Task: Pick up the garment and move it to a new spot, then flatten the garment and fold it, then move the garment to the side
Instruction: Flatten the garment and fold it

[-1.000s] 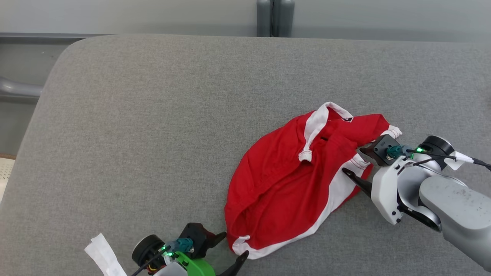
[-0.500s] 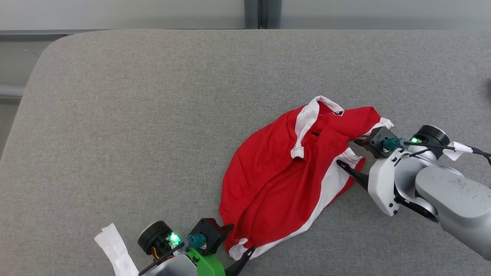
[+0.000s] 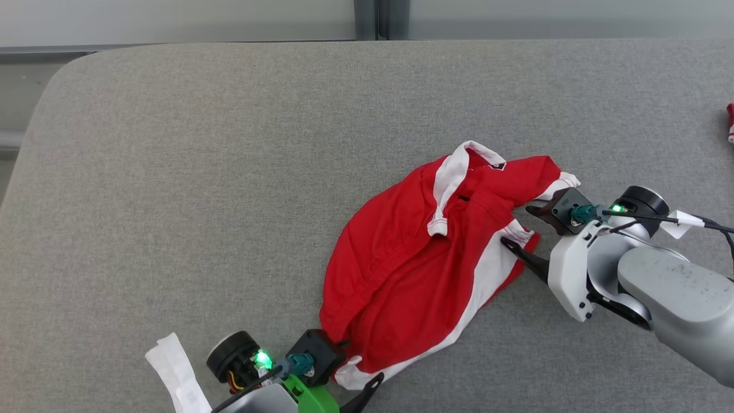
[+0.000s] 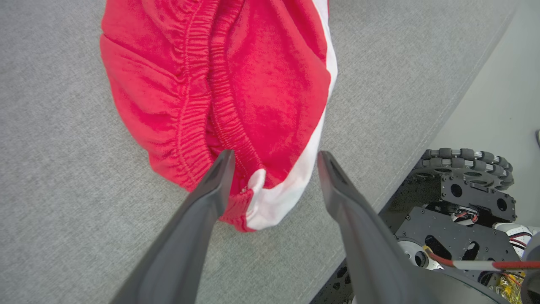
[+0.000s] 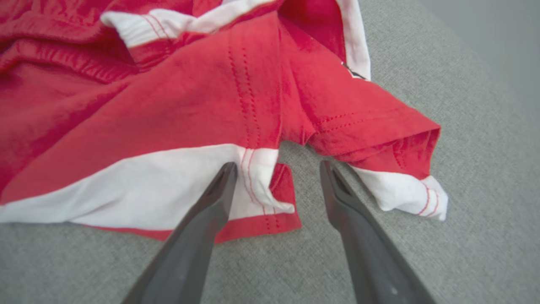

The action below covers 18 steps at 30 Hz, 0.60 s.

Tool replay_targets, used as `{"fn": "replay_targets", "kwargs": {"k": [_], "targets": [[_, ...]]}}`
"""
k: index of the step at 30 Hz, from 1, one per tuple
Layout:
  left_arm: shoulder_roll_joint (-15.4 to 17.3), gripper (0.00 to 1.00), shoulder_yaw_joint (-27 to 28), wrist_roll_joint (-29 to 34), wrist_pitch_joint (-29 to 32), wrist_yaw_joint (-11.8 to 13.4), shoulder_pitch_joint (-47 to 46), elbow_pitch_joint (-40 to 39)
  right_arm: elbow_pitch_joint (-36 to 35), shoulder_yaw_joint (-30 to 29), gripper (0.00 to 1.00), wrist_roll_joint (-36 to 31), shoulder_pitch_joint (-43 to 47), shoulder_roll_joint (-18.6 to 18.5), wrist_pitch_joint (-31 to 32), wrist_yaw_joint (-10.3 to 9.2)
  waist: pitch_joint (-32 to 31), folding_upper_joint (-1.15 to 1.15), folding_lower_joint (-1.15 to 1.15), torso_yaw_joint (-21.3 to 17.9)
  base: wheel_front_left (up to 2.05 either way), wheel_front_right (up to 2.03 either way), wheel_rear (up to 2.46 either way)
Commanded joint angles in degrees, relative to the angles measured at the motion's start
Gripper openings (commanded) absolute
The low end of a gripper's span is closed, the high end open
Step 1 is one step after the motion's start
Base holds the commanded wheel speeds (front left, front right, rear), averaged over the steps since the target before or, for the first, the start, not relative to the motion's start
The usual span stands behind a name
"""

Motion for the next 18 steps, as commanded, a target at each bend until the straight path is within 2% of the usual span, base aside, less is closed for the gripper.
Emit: {"fn": "replay_targets", "kwargs": {"k": [1,10,12,13,14,16,18], "targets": [[0.44,1.0,-0.04,-0.18,0.39,0.29,0.34,0.4,0.18,0.15,1.0,0.39,-0.97,-0.07,-0.39,-0.06,0.14,0.0,0.0,-0.03,0.0,0.0,0.0],[1.07,1.0,0.14,-0.66,1.04,0.73,-0.25,4.47,-0.45,0.72,1.0,1.07,-1.15,0.54,0.01,-0.06,0.89,0.0,0.0,-0.22,0.0,0.0,0.0],[1.06,1.0,0.34,-1.01,0.91,0.9,-0.23,4.97,-0.93,0.81,0.4,1.57,-0.91,0.27,-0.11,-0.06,0.86,0.0,0.0,-0.18,0.0,0.0,0.0],[1.1,1.0,0.42,-1.25,0.82,0.92,-0.14,5.13,-1.12,0.81,0.15,1.79,-0.82,0.02,-0.16,-0.06,0.78,0.0,0.0,-0.18,0.0,0.0,0.0],[1.13,0.78,0.42,-1.56,0.86,0.85,-0.01,5.38,-1.38,0.85,0.0,2.06,-0.56,-0.23,0.01,-0.06,0.6,0.0,0.0,-0.2,0.0,0.0,0.0],[1.19,0.0,0.43,-2.53,0.96,0.58,0.43,5.92,-2.11,0.91,0.0,2.75,-0.2,-0.7,0.29,-0.06,0.27,0.0,0.0,-0.28,0.0,0.0,0.0],[1.3,0.0,0.33,-3.73,1.2,0.3,0.94,6.5,-3.0,0.92,0.0,3.87,0.13,-1.41,0.15,-0.06,-0.26,0.0,0.0,-0.42,0.0,0.0,0.0]]}}
